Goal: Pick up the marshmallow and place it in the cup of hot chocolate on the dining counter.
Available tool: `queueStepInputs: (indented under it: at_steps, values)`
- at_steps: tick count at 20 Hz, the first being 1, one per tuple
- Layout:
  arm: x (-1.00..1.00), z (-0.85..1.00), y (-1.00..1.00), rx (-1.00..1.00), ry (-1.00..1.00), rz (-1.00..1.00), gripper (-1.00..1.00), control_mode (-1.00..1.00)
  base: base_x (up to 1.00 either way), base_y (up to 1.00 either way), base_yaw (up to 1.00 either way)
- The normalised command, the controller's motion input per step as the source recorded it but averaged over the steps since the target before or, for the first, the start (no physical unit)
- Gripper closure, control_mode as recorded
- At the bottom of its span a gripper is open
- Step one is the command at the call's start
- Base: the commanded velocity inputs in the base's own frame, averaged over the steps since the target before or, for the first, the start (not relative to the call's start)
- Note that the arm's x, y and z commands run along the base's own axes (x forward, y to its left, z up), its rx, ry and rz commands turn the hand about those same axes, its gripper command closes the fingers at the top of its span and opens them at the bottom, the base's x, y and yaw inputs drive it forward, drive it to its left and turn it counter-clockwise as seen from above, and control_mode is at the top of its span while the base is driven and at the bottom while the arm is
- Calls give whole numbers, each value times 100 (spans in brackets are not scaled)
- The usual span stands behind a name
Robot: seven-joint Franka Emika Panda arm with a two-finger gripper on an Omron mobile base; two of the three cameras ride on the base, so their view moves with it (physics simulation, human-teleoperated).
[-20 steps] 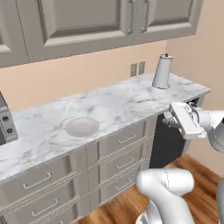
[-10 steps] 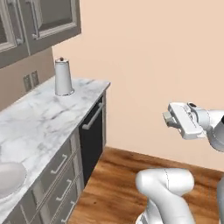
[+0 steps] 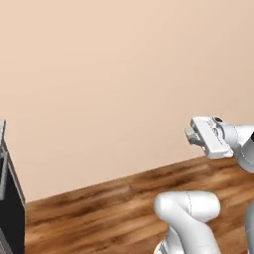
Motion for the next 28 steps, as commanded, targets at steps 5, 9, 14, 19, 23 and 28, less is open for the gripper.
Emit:
queueStepInputs:
  at_steps: [5,9,14,19,23,28]
  values:
    - [0,0,0,0,0,0,100,100,0,0,-100]
    - [0,0,0,0,0,0,100,100,0,0,-100]
    - [0,0,0,0,0,0,100,100,2,2,-95]
    - [0,0,0,0,0,0,100,100,34,70,-75]
    - [0,0,0,0,0,0,100,100,32,100,-60]
    - [0,0,0,0,0,0,100,100,49,100,-64]
